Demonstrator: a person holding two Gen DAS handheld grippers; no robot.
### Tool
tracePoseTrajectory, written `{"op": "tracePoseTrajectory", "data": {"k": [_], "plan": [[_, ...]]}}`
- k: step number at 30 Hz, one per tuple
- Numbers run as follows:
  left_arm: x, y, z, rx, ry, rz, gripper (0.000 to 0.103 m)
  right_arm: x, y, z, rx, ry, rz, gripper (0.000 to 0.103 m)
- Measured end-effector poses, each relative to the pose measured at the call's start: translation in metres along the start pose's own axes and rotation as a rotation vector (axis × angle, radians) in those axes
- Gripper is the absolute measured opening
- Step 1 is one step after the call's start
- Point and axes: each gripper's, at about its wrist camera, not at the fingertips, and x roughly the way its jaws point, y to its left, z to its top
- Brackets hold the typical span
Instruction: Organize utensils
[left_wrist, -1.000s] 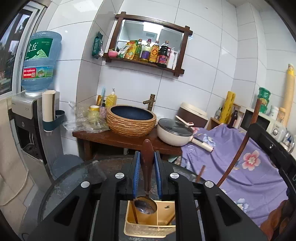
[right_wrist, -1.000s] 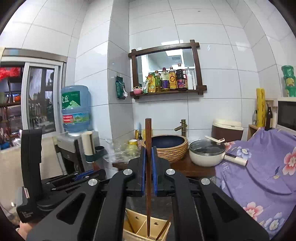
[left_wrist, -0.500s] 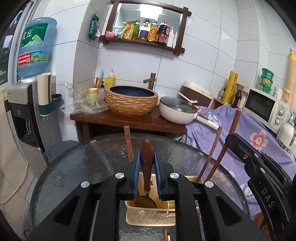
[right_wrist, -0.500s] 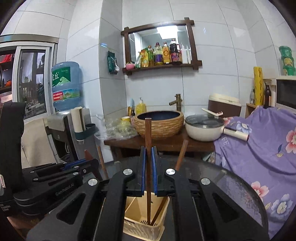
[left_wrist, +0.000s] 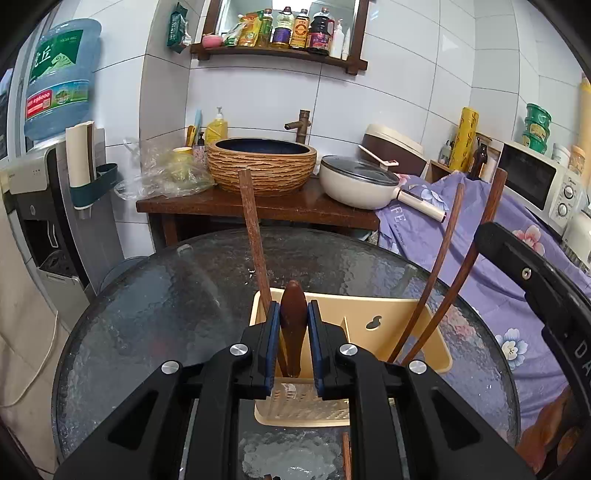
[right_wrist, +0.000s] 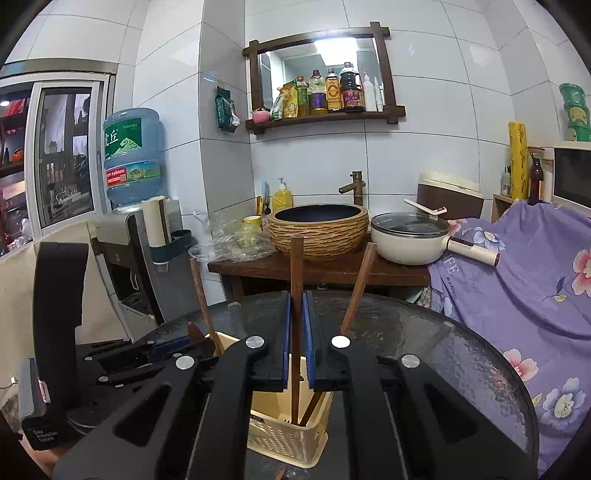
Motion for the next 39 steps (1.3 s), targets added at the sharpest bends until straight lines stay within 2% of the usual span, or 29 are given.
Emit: {"op": "tracePoseTrajectory", "data": {"k": [2, 4, 5, 6, 7, 9, 11, 12, 13, 16, 19, 24, 26, 28, 32, 37, 39], "plan": [[0.0, -0.001, 0.0, 0.014, -0.002, 0.001, 0.015, 0.001, -0.001, -0.001, -0.005, 0.008, 0.007, 0.008], [-0.005, -0.003, 0.0, 0.025, -0.023, 0.002, 0.019, 0.001, 0.0, -0.001, -0.011, 0.02, 0.014, 0.014], [-0.01, -0.003, 0.0, 0.033, -0.042, 0.004, 0.021, 0.0, 0.0, -0.001, -0.013, 0.019, 0.011, 0.027], [-0.012, -0.003, 0.001, 0.036, -0.049, 0.003, 0.03, -0.002, 0.0, -0.002, -0.014, 0.013, 0.008, 0.048], [-0.018, -0.002, 0.002, 0.037, -0.063, -0.002, 0.041, -0.006, -0.001, -0.002, -0.014, -0.008, -0.003, 0.055], [-0.029, 0.0, 0.002, 0.033, -0.097, 0.0, 0.049, -0.015, -0.003, -0.002, -0.011, -0.042, -0.015, 0.057], [-0.043, 0.005, 0.0, 0.027, -0.124, 0.014, 0.056, -0.021, -0.006, -0.003, -0.004, -0.026, -0.017, 0.057], [-0.05, 0.009, -0.001, 0.023, -0.134, 0.022, 0.063, -0.025, -0.008, -0.004, -0.001, -0.018, -0.025, 0.06], [-0.059, 0.014, -0.006, 0.014, -0.143, 0.035, 0.071, -0.03, -0.009, -0.007, 0.004, 0.001, -0.039, 0.063], [-0.076, 0.026, -0.023, -0.012, -0.135, 0.081, 0.083, -0.039, -0.009, -0.021, 0.012, 0.083, -0.027, 0.065], [-0.078, 0.034, -0.046, 0.003, -0.064, 0.094, 0.084, -0.04, -0.004, -0.043, 0.011, 0.184, -0.007, 0.065], [-0.067, 0.038, -0.091, 0.045, 0.049, 0.131, 0.081, -0.031, 0.009, -0.1, -0.016, 0.373, 0.017, 0.065], [-0.059, 0.041, -0.109, 0.054, 0.107, 0.137, 0.072, -0.026, 0.012, -0.119, -0.017, 0.425, 0.009, 0.065], [-0.05, 0.045, -0.123, 0.044, 0.166, 0.124, 0.057, -0.02, 0.013, -0.136, -0.01, 0.475, 0.002, 0.065], [-0.038, 0.045, -0.147, 0.039, 0.255, 0.084, 0.045, -0.014, 0.012, -0.16, 0.021, 0.556, 0.02, 0.059], [-0.032, 0.038, -0.162, 0.067, 0.3, 0.047, 0.031, -0.006, 0.016, -0.182, 0.013, 0.624, 0.014, 0.049], [-0.03, 0.036, -0.166, 0.072, 0.315, 0.033, 0.028, -0.003, 0.014, -0.19, 0.029, 0.65, 0.026, 0.045]]}}
